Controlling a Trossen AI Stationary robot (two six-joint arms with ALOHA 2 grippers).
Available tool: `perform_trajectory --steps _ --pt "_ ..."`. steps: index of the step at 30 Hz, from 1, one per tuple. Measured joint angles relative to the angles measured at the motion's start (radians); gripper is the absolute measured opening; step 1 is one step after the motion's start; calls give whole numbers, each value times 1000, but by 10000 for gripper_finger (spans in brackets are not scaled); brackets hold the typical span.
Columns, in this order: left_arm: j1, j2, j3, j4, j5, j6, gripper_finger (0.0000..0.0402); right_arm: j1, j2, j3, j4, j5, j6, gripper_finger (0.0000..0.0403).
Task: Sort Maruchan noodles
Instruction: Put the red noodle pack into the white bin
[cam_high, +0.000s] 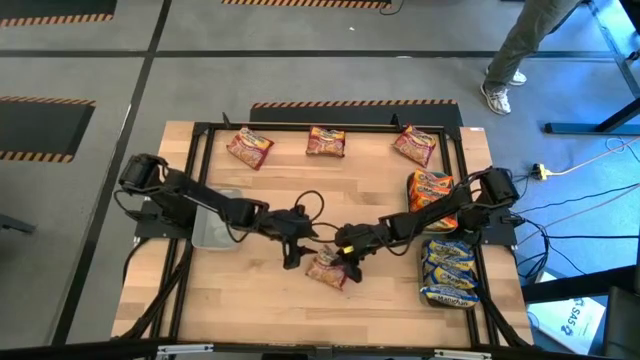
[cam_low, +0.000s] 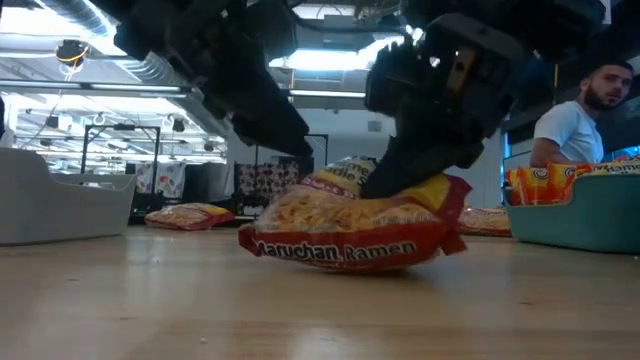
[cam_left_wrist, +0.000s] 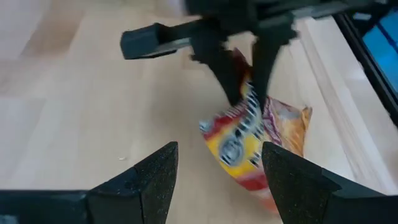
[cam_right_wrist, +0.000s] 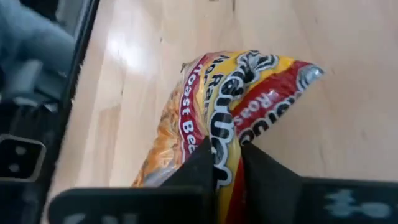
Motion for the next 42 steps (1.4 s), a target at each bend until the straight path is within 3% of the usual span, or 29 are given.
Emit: perform_trajectory --steps 8,12,15,17,25,33,42 --pt "45 11 -1 17 43 -58 233 1 0 139 -218 122 -253 11" --pt "63 11 -1 22 64 -73 258 25 0 184 -266 196 -361 10" --pt "74 11 -1 35 145 -82 277 49 0 212 -300 264 -434 10" --pt "74 11 -1 35 189 -95 284 56 0 227 -318 306 -454 10" --pt "56 29 0 82 204 -96 280 52 0 257 -334 381 -514 10" --pt "77 8 -1 67 221 -96 279 51 0 258 -374 396 -458 9" --pt "59 17 0 69 150 9 279 51 0 258 -375 411 -444 9"
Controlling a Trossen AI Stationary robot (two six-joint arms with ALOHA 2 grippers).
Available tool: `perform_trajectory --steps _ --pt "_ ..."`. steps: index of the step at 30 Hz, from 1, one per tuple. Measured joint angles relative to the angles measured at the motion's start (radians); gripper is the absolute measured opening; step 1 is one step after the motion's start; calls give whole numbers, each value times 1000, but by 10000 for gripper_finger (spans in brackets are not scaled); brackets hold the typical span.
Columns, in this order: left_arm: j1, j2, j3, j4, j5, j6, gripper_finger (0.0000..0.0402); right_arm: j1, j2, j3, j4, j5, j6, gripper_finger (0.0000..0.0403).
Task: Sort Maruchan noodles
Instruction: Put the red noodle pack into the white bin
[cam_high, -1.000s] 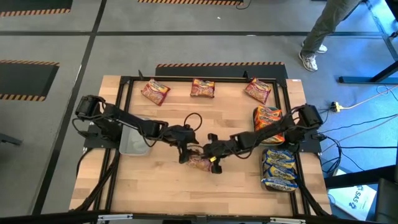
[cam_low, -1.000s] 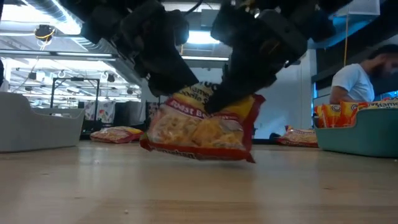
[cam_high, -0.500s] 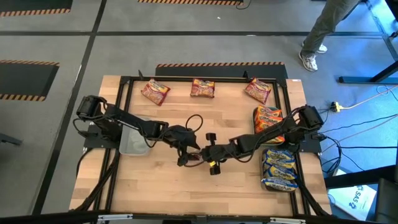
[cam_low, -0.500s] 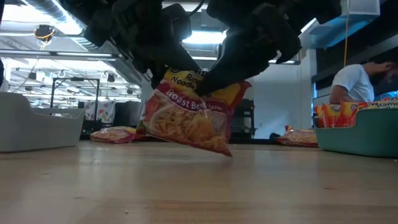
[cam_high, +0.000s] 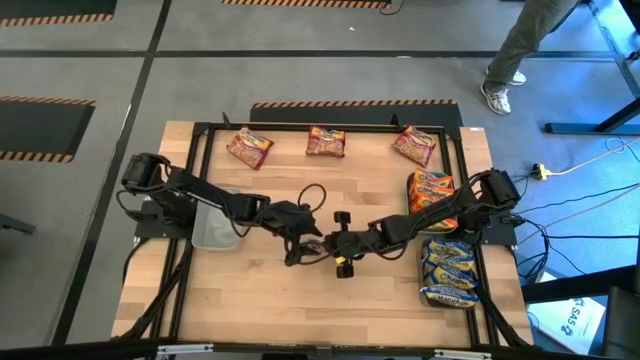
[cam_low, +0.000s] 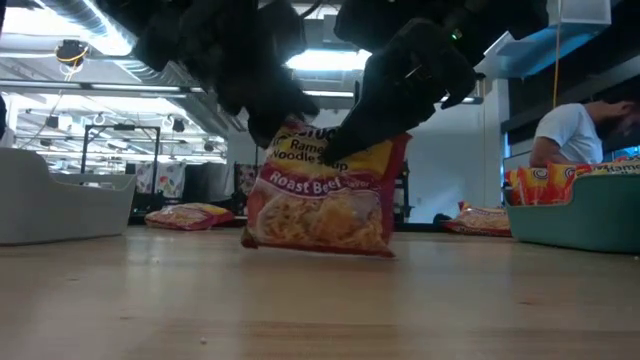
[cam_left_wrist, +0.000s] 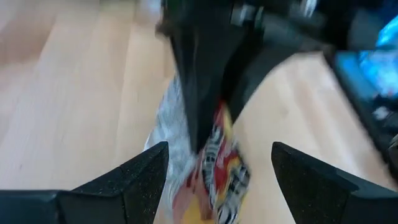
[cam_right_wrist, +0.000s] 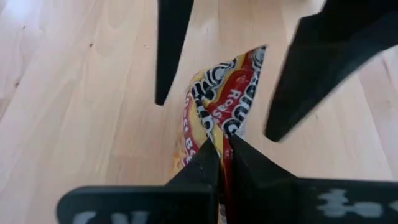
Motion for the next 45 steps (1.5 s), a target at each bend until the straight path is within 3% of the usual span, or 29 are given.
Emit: perform_trajectory --steps 4,18,28,34,38,45 --pt "1 18 0 -2 -48 35 279 0 0 0 3 -1 11 9" --pt "4 49 0 -56 -71 54 269 0 -1 0 47 0 11 9" --pt "13 104 7 -15 -48 60 187 -15 0 0 56 -6 11 10" --pt "12 104 7 -18 -11 65 126 -23 1 0 57 -100 16 12" --pt "13 104 7 -19 -11 76 94 -27 1 0 53 -131 53 45" --pt "13 103 7 -23 -13 79 64 -26 -59 0 -54 -194 67 164"
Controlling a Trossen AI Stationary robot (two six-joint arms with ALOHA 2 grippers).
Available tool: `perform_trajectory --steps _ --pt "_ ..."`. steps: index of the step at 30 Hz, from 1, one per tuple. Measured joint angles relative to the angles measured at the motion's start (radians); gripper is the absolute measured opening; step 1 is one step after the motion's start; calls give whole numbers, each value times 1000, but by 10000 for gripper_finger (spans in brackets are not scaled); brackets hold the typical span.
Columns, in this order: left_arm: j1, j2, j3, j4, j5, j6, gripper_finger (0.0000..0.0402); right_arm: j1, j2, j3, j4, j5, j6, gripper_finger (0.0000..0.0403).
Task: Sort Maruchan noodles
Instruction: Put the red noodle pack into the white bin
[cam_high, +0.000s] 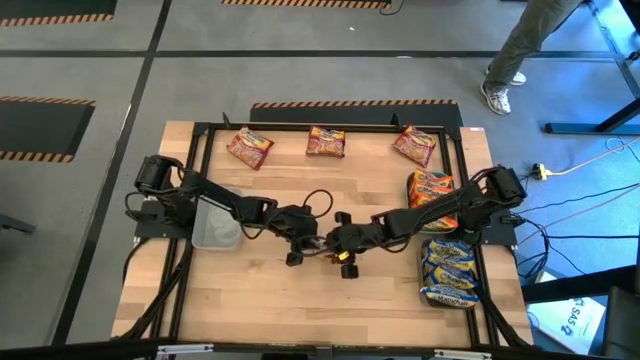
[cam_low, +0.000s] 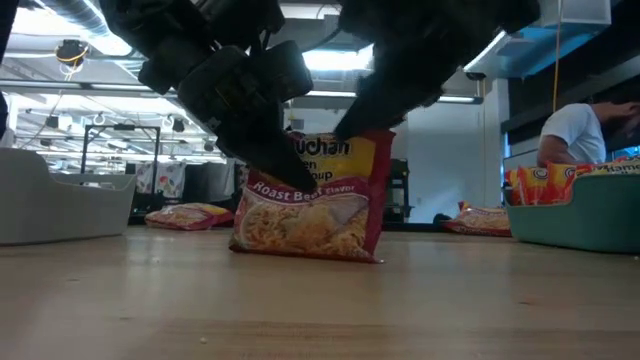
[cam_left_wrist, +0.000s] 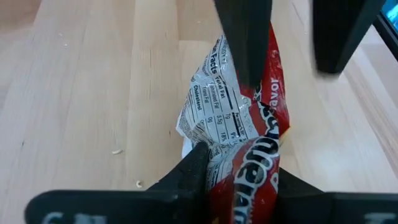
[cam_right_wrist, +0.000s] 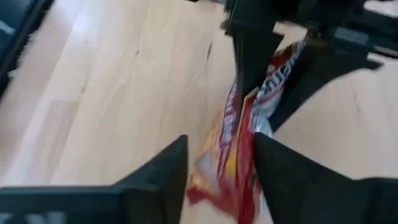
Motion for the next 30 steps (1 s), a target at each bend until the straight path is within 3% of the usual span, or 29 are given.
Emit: perform_trajectory --steps 3,6,11,15,25,30 --pt "0 -23 0 -37 -19 1 60 16 -61 0 -106 -12 46 198" --pt "0 -64 0 -115 -87 3 59 57 -118 -11 -153 43 56 217" --pt "-4 -176 0 -217 -145 10 58 127 -152 -69 -121 207 53 220" --pt "-4 -305 0 -351 -201 19 58 147 -146 -134 -48 253 87 212" --pt "-1 -767 1 -885 -361 -78 58 151 -145 -260 108 229 163 202" --pt "0 -903 1 -1173 -466 -115 58 151 -145 -260 141 228 157 202"
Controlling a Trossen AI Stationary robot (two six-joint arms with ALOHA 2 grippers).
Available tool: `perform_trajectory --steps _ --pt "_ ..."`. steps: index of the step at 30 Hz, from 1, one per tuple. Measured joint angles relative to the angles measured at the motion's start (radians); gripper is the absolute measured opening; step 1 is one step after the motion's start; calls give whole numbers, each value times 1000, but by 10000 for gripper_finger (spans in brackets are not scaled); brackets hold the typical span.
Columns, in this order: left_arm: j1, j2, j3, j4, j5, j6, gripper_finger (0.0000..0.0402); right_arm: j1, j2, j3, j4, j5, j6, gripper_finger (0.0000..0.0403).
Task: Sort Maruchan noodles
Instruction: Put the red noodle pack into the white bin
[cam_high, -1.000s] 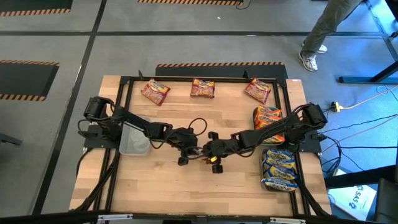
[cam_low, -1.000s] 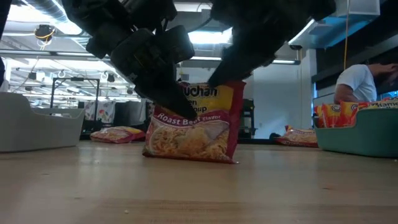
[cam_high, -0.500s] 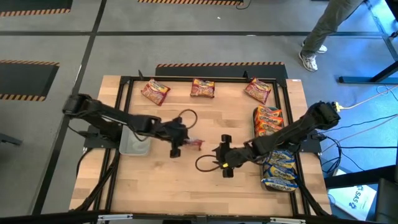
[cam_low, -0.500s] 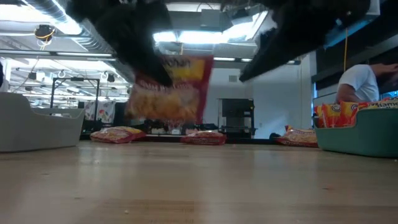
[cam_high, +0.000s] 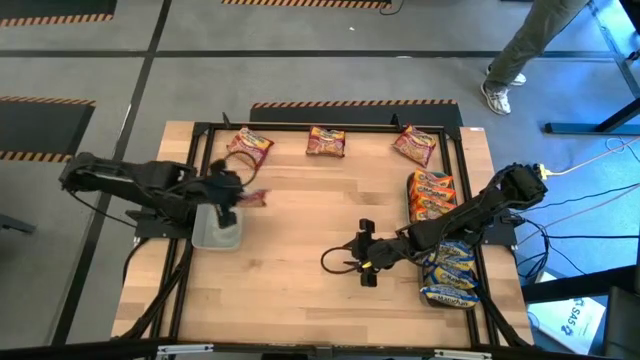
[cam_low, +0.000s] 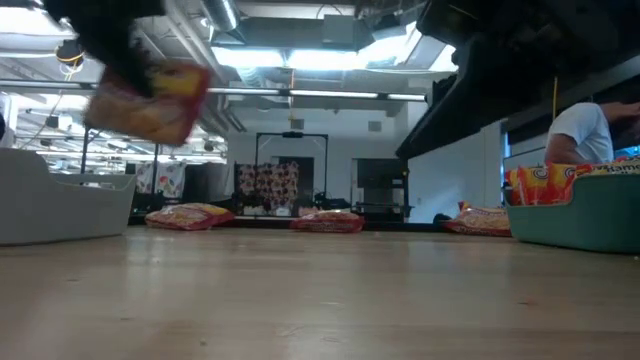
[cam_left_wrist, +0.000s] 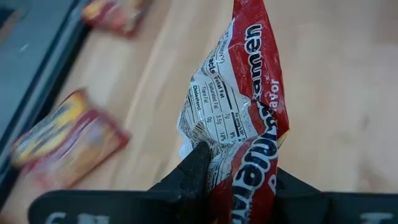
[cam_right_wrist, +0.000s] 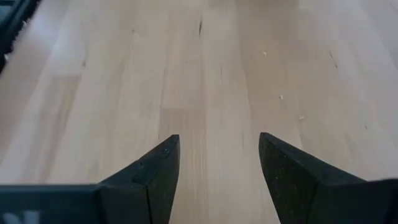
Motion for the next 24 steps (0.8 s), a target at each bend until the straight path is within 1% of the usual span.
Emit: perform_trajectory --steps 3,9,11,14,18,21,24 --pt "6 -34 0 -107 -38 -92 58 0 0 0 16 0 -5 202" --pt "29 -26 -4 -332 -44 -242 58 0 0 0 18 0 -11 202" --pt "39 -14 -18 -331 -44 -250 58 0 0 0 18 0 -12 202" --pt "47 -13 -64 -315 15 -217 58 0 0 0 18 0 -12 202" --pt "68 -12 -142 -222 21 -157 58 0 0 0 18 0 -18 202" --pt "90 3 -139 -227 25 -170 58 0 0 0 19 -1 -22 202" --pt "108 17 -137 -183 15 -187 58 0 0 0 20 -1 -22 202"
